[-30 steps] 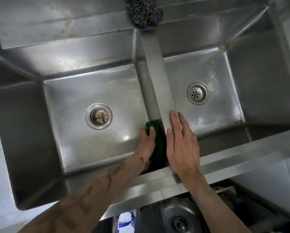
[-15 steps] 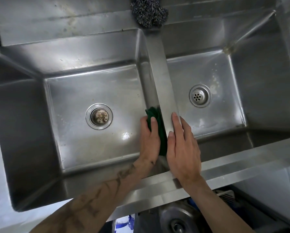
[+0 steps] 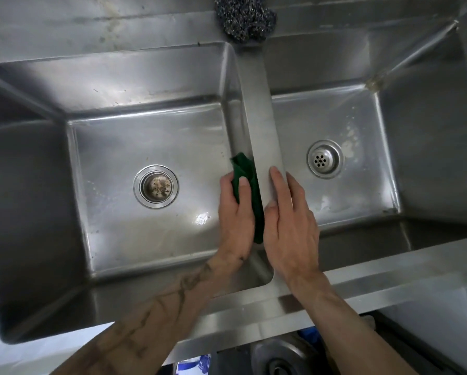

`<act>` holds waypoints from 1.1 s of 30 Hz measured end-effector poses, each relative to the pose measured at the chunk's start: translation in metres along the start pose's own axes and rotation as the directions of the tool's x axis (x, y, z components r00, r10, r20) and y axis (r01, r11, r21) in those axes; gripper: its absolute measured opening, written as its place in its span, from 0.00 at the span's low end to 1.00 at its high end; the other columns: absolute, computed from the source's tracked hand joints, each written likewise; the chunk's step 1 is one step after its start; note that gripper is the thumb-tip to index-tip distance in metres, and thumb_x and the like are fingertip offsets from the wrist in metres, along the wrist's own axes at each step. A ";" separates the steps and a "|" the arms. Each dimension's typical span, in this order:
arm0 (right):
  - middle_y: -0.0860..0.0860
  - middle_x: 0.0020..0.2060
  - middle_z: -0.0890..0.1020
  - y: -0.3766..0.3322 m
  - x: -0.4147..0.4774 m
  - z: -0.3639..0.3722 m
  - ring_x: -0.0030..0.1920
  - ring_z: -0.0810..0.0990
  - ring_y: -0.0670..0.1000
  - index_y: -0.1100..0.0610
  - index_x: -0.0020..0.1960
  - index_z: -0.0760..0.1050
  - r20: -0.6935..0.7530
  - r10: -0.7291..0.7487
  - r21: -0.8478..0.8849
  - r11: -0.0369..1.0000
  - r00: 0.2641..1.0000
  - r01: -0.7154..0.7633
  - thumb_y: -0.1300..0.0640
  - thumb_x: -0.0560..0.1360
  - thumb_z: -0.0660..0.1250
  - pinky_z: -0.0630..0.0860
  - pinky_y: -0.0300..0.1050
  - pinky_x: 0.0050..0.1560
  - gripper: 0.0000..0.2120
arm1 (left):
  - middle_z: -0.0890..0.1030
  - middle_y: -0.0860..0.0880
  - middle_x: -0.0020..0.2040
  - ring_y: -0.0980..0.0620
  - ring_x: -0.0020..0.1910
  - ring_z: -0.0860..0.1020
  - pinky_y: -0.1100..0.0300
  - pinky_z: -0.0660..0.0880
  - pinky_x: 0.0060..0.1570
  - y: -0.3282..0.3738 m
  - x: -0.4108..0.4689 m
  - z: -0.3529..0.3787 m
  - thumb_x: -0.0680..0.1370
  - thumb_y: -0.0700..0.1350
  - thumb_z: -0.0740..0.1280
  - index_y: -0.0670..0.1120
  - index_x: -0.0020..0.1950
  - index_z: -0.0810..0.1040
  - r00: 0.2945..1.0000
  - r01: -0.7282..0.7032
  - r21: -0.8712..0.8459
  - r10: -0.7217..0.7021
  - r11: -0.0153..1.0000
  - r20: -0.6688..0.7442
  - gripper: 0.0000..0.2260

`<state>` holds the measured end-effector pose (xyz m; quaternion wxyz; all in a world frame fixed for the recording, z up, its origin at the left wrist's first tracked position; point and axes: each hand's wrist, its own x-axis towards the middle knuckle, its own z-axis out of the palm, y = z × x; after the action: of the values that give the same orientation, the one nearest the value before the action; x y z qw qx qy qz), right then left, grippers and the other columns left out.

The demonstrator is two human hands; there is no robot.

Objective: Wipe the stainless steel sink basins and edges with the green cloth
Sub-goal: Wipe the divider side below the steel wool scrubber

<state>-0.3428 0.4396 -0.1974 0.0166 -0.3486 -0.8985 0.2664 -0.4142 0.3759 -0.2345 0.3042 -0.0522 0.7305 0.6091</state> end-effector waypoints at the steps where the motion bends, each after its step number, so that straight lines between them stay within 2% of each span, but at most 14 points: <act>1: 0.55 0.80 0.65 0.001 -0.001 0.000 0.66 0.78 0.55 0.44 0.83 0.55 0.000 0.000 0.003 1.000 1.000 0.000 0.49 0.86 0.49 0.79 0.59 0.60 0.26 | 0.81 0.52 0.50 0.57 0.46 0.78 0.66 0.75 0.45 0.007 0.001 0.000 0.89 0.53 0.56 0.64 0.56 0.71 0.999 -0.036 -0.009 0.036 0.999 -0.011 0.06; 4: 0.56 0.79 0.66 0.001 0.001 0.000 0.62 0.80 0.55 0.45 0.83 0.57 0.003 -0.002 -0.002 1.000 1.000 0.002 0.49 0.85 0.49 0.80 0.58 0.57 0.26 | 0.82 0.51 0.54 0.54 0.52 0.81 0.59 0.78 0.53 -0.001 0.017 0.005 0.89 0.54 0.56 0.66 0.57 0.70 0.999 -0.038 0.028 0.039 0.999 -0.033 0.06; 6: 0.56 0.79 0.67 0.001 0.001 0.000 0.61 0.81 0.55 0.45 0.83 0.57 0.008 -0.003 -0.003 1.000 1.000 0.003 0.49 0.86 0.48 0.81 0.58 0.55 0.26 | 0.81 0.50 0.56 0.50 0.55 0.81 0.46 0.79 0.60 -0.011 0.032 0.008 0.88 0.56 0.55 0.63 0.58 0.70 0.996 0.086 0.073 -0.084 0.994 -0.029 0.05; 8: 0.55 0.79 0.67 0.000 0.002 0.000 0.59 0.81 0.55 0.44 0.83 0.56 0.014 -0.009 0.012 1.000 1.000 0.008 0.48 0.85 0.48 0.82 0.58 0.53 0.26 | 0.81 0.49 0.55 0.48 0.54 0.81 0.41 0.78 0.61 -0.015 0.041 0.008 0.88 0.59 0.54 0.59 0.58 0.70 0.989 0.149 0.138 -0.147 0.979 -0.025 0.08; 12: 0.54 0.78 0.67 -0.001 0.003 -0.002 0.56 0.82 0.54 0.44 0.83 0.57 0.002 -0.015 0.043 0.999 1.000 0.015 0.49 0.85 0.48 0.82 0.57 0.49 0.26 | 0.81 0.54 0.51 0.55 0.51 0.80 0.57 0.78 0.53 0.016 0.036 0.006 0.89 0.55 0.56 0.63 0.56 0.71 0.998 -0.047 0.007 0.047 0.999 -0.041 0.06; 14: 0.54 0.78 0.67 -0.002 0.003 -0.002 0.57 0.82 0.55 0.44 0.83 0.57 0.006 -0.009 0.051 0.999 1.000 0.009 0.49 0.85 0.48 0.82 0.58 0.49 0.26 | 0.80 0.56 0.49 0.57 0.48 0.79 0.61 0.78 0.49 0.031 0.036 0.006 0.89 0.52 0.57 0.64 0.57 0.71 0.989 -0.136 -0.034 0.134 0.990 -0.065 0.07; 17: 0.54 0.78 0.68 -0.003 0.002 -0.003 0.57 0.81 0.54 0.44 0.83 0.57 0.008 -0.005 0.044 0.999 1.000 0.004 0.49 0.85 0.48 0.82 0.58 0.50 0.26 | 0.81 0.53 0.51 0.54 0.49 0.80 0.57 0.78 0.51 0.016 0.053 0.009 0.89 0.53 0.56 0.61 0.59 0.70 0.993 -0.098 0.035 0.100 0.995 -0.064 0.05; 20: 0.54 0.78 0.68 -0.003 0.002 -0.003 0.56 0.82 0.54 0.43 0.83 0.56 0.011 -0.009 0.041 0.999 1.000 0.009 0.49 0.85 0.49 0.82 0.57 0.50 0.26 | 0.80 0.48 0.56 0.47 0.55 0.80 0.42 0.79 0.60 -0.018 0.073 0.011 0.87 0.59 0.54 0.58 0.62 0.70 0.996 0.078 0.140 -0.072 0.987 -0.050 0.10; 22: 0.54 0.78 0.68 -0.002 0.002 -0.002 0.57 0.82 0.54 0.42 0.83 0.55 0.014 -0.008 0.042 0.999 1.000 0.007 0.48 0.85 0.49 0.82 0.58 0.51 0.26 | 0.79 0.47 0.57 0.45 0.55 0.80 0.38 0.78 0.61 -0.029 0.080 0.013 0.87 0.60 0.53 0.55 0.64 0.70 0.989 0.148 0.191 -0.142 0.970 -0.043 0.13; 24: 0.53 0.78 0.67 -0.003 0.002 -0.002 0.59 0.81 0.54 0.42 0.83 0.54 0.018 -0.006 0.046 0.999 1.000 0.005 0.48 0.85 0.49 0.82 0.58 0.52 0.26 | 0.79 0.47 0.57 0.46 0.55 0.79 0.39 0.77 0.61 -0.022 0.077 0.013 0.88 0.58 0.53 0.52 0.65 0.71 0.993 0.114 0.212 -0.105 0.970 -0.054 0.14; 26: 0.53 0.78 0.67 -0.003 0.002 -0.003 0.61 0.81 0.54 0.43 0.83 0.55 0.016 -0.001 0.033 0.999 1.000 0.001 0.49 0.85 0.49 0.82 0.59 0.54 0.26 | 0.80 0.49 0.56 0.48 0.55 0.79 0.44 0.77 0.60 -0.002 0.070 0.012 0.88 0.57 0.55 0.54 0.64 0.72 0.997 -0.023 0.157 0.035 0.987 -0.073 0.11; 30: 0.53 0.79 0.67 -0.005 0.002 -0.003 0.67 0.79 0.55 0.44 0.83 0.56 0.019 0.009 0.013 1.000 1.000 -0.009 0.48 0.85 0.49 0.81 0.60 0.58 0.26 | 0.81 0.50 0.55 0.51 0.54 0.80 0.61 0.76 0.52 0.025 0.072 0.013 0.88 0.53 0.57 0.58 0.62 0.70 0.961 -0.247 0.057 0.253 0.967 -0.115 0.05; 32: 0.53 0.79 0.67 -0.004 0.002 -0.004 0.69 0.77 0.56 0.43 0.83 0.55 0.025 0.011 0.004 1.000 1.000 -0.011 0.48 0.85 0.48 0.81 0.61 0.60 0.27 | 0.81 0.51 0.55 0.52 0.54 0.80 0.62 0.75 0.52 0.014 0.086 0.016 0.88 0.53 0.57 0.56 0.63 0.71 0.972 -0.196 0.082 0.205 0.977 -0.112 0.06; 33: 0.53 0.79 0.67 -0.004 0.002 -0.004 0.69 0.77 0.56 0.43 0.83 0.55 0.028 0.015 0.001 1.000 1.000 -0.015 0.47 0.85 0.48 0.81 0.61 0.60 0.27 | 0.80 0.50 0.56 0.51 0.55 0.80 0.57 0.76 0.55 0.007 0.095 0.017 0.88 0.54 0.56 0.56 0.63 0.71 0.985 -0.124 0.097 0.134 0.988 -0.106 0.07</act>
<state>-0.3458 0.4400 -0.1923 0.0023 -0.3516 -0.8959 0.2717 -0.4877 0.4215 -0.2784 0.2247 -0.0253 0.7749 0.5903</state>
